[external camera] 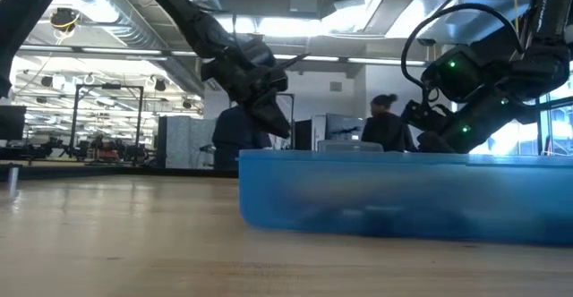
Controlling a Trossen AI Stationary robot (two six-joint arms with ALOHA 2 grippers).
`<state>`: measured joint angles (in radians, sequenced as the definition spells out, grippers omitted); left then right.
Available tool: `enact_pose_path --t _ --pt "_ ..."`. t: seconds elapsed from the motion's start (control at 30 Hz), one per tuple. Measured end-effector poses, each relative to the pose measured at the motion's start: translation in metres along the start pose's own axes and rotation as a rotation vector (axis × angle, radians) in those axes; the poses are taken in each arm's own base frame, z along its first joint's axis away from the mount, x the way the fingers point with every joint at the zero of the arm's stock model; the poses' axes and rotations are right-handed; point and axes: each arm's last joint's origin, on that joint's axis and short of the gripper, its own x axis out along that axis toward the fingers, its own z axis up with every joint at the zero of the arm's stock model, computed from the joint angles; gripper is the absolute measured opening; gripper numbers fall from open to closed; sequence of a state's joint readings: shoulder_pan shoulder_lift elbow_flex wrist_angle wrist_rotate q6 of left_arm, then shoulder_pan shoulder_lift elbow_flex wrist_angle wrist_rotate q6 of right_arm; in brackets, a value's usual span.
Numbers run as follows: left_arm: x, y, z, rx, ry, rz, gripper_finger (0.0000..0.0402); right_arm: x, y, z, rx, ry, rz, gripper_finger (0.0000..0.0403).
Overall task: Pick & place school supplies into a supply box
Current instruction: Put the top right yellow pencil into the blue supply box
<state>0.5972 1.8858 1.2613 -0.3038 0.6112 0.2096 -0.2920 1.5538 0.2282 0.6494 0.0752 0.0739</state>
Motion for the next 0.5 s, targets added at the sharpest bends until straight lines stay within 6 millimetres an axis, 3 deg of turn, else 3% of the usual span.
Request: enact_pose_path --t 0.37,0.5 --pt "-0.014 0.031 -0.01 -0.011 -0.108 0.082 0.013 -0.01 0.0 0.014 0.013 -0.087 0.009 0.002" --pt "-0.016 0.036 -0.015 -0.024 -0.104 0.108 0.013 -0.015 0.004 0.02 0.032 -0.125 0.096 0.002"
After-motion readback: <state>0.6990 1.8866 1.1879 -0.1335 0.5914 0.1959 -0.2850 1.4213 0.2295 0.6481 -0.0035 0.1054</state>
